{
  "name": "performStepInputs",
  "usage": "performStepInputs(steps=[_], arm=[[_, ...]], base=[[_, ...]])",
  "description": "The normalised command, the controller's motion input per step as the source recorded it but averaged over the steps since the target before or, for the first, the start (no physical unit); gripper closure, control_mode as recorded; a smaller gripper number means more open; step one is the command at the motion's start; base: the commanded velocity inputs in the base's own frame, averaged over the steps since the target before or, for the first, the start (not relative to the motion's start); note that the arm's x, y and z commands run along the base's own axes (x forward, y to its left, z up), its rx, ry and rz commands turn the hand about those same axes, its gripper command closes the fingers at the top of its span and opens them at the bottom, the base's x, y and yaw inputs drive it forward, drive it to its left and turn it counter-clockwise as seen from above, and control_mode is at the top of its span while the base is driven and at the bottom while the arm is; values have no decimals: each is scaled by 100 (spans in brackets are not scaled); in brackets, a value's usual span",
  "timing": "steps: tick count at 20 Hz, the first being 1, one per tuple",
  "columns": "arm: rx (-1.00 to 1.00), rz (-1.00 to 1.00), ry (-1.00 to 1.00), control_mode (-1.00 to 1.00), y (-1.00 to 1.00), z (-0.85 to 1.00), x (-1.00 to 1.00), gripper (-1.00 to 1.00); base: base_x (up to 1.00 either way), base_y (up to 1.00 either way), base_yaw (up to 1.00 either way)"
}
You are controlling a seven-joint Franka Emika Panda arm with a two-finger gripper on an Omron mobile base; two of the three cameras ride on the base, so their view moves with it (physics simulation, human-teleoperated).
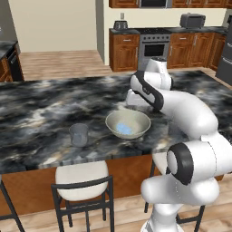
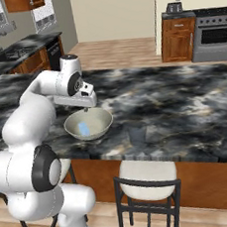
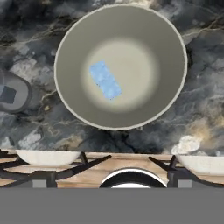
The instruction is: There are four ice cubes in the ice bowl. Place two ice cubes in each glass of water.
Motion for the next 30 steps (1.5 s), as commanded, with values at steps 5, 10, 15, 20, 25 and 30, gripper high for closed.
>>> performStepInputs(steps=[5,10,15,20,25,30], arm=[[0,23,0,-100,-5,-23,0,-100],[0,12,0,-100,0,-30,0,-100],[0,4,0,-100,0,-16,0,-100],[0,0,0,-100,10,-11,0,-100],[0,0,0,-100,13,-8,0,-100],[0,0,0,-100,10,-13,10,-100]], base=[[0,0,0],[0,0,0],[0,0,0],[0,0,0],[0,0,0],[0,0,0]])
